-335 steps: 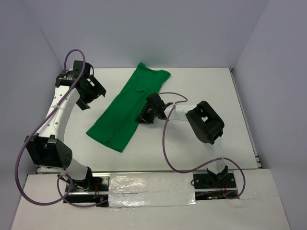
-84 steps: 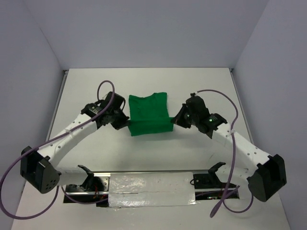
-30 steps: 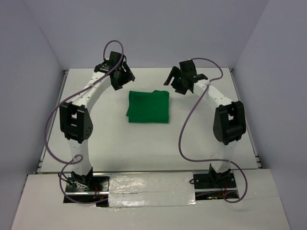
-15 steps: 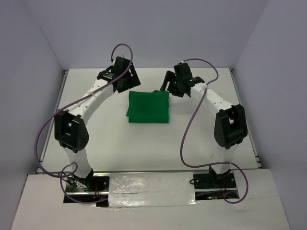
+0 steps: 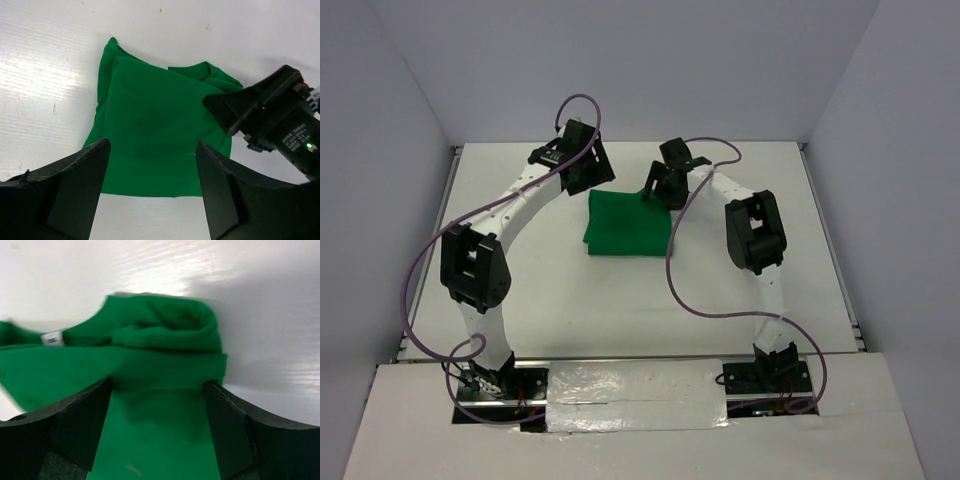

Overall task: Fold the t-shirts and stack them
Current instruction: Smooth out wrinkles on the folded tshirt

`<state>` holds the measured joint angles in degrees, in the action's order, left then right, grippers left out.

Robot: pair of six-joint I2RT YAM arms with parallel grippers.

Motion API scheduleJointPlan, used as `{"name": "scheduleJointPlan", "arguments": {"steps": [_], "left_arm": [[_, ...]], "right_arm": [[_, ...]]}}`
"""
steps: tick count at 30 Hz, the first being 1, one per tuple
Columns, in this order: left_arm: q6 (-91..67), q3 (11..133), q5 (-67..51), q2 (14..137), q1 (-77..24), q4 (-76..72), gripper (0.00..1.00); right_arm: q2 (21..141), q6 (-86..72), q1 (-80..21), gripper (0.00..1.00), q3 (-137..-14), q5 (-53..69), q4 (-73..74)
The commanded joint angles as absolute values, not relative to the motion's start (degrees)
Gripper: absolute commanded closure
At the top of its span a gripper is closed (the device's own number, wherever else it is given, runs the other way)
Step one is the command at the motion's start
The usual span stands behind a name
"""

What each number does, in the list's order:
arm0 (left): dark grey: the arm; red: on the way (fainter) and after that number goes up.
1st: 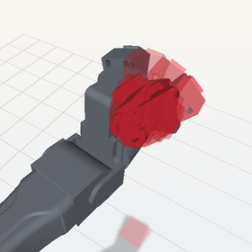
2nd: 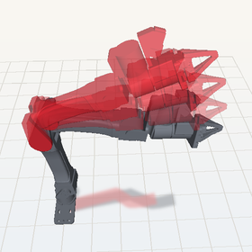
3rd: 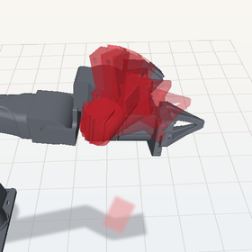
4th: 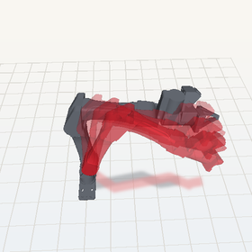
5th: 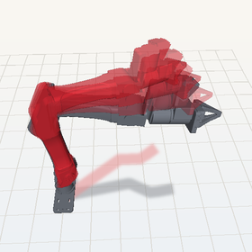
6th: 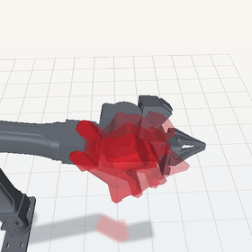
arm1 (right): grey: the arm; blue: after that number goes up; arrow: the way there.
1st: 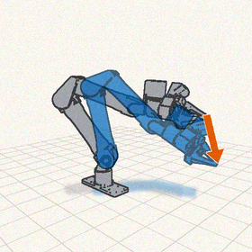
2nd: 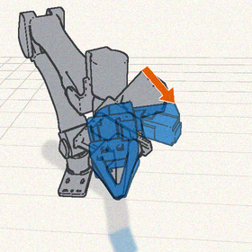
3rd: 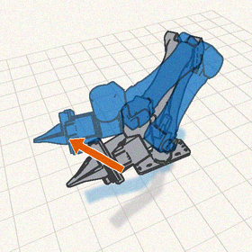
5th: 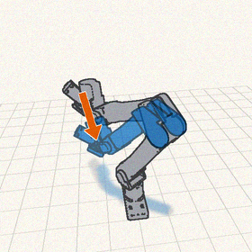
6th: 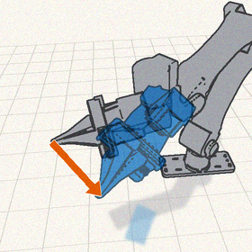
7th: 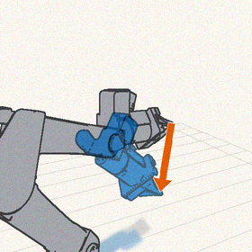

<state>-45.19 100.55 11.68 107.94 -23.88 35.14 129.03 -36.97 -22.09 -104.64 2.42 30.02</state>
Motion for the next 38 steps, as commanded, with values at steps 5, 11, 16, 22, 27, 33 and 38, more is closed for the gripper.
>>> {"name": "scheduleJointPlan", "arguments": {"steps": [5, 11, 16, 22, 27, 33, 38], "left_arm": [[-44.3, 98.4, 11.7, 104.1, -24.3, 34.7, 0.18], [-44.5, 96.2, 12.1, 100.5, -24.3, 34.6, 0.18], [-43.2, 92.7, 14.3, 94.4, -24.3, 34.7, 0.17], [-41.3, 86.7, 17.9, 83.1, -24.3, 34.5, 0.16], [-38.2, 81.7, 21.6, 74.2, -24.2, 35.0, 0.16], [-36.7, 78.2, 25.6, 67.5, -24.0, 34.7, 0.16], [-37.2, 77.3, 25.0, 65.3, -24.0, 34.8, 0.16]], "right_arm": [[123.2, -38.2, -21.9, 0.18, -104.6, 0.1, 32.4], [106.5, -35.4, -21.8, 0.16, -99.7, -5.5, 31.7], [94.9, -31.0, -21.8, 0.07, -95.9, -6.9, 32.4], [81.1, -27.6, -21.8, 0.02, -88.6, -14.3, 35.0], [71.8, -26.7, -21.8, 0.02, -82.7, -19.9, 36.8], [66.1, -27.3, -21.8, 0.02, -77.9, -21.5, 36.2], [65.1, -28.1, -21.8, 0.04, -75.9, -22.4, 35.9]]}}
